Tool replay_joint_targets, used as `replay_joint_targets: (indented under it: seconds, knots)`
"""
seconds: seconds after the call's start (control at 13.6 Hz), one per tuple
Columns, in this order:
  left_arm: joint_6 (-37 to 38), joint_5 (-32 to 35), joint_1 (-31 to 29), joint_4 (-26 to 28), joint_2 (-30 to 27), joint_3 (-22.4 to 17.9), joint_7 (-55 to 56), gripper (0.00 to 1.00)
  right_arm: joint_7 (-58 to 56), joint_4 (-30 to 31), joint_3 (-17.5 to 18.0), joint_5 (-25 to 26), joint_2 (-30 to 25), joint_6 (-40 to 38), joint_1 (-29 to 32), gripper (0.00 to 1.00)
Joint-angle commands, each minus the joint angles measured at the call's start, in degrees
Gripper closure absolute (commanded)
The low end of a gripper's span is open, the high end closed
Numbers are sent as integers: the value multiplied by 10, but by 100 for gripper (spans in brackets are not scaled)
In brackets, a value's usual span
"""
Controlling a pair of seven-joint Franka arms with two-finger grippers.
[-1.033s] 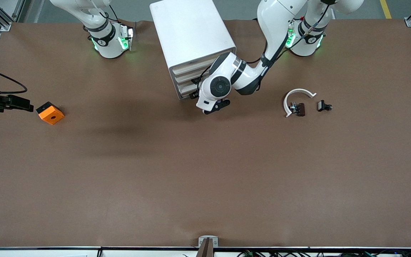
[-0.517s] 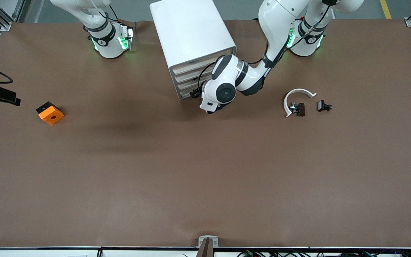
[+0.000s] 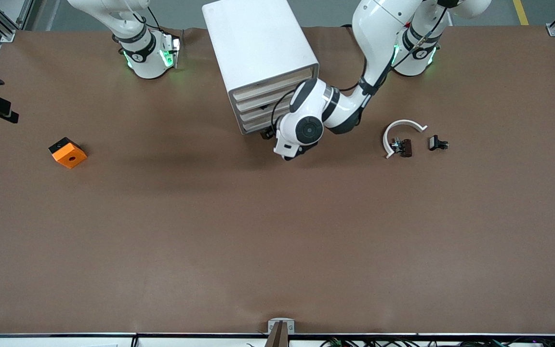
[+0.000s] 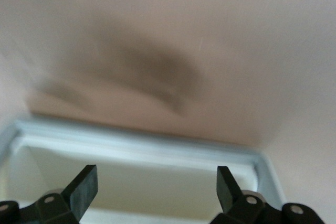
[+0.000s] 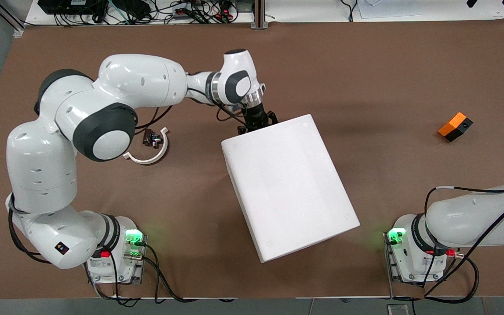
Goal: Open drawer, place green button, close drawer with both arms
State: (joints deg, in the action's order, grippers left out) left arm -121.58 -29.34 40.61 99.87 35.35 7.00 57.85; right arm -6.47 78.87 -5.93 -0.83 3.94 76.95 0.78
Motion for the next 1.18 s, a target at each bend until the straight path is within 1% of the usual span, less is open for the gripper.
replay_joint_targets:
  seconds: [0.0,0.15,0.3,0.37,0.44,0.52,0.74,0.81,0.89,1.11]
  knots:
    - [19,93,0,-46,-2,-41,-1,0,-1,18,2,-6,-21,1,2,0]
    - [20,160,-24,-77,-5,-56,-2,0,0,56,0,-15,-54,16,1,0]
    - [23,211,-76,-108,-21,-56,-3,0,1,114,0,-20,-95,46,3,0]
    - [27,231,-100,-123,-30,-56,-13,0,1,121,-1,-20,-103,48,3,0]
    - [34,242,-119,-127,-49,-57,-35,0,1,121,-1,-20,-103,48,6,0]
    - [64,245,-144,-125,-75,-56,-67,0,1,121,-1,-20,-104,46,10,0]
    - [192,245,-227,-122,-160,-53,-226,0,2,125,-1,-20,-109,44,12,0]
    - [248,245,-271,-114,-204,-52,-308,0,2,140,0,-20,-119,49,13,0]
    - [270,245,-294,-99,-232,-52,-359,0,2,143,0,-19,-122,51,13,0]
    - [267,247,-353,2,-336,-52,-462,0,1,143,3,-12,-124,55,12,0]
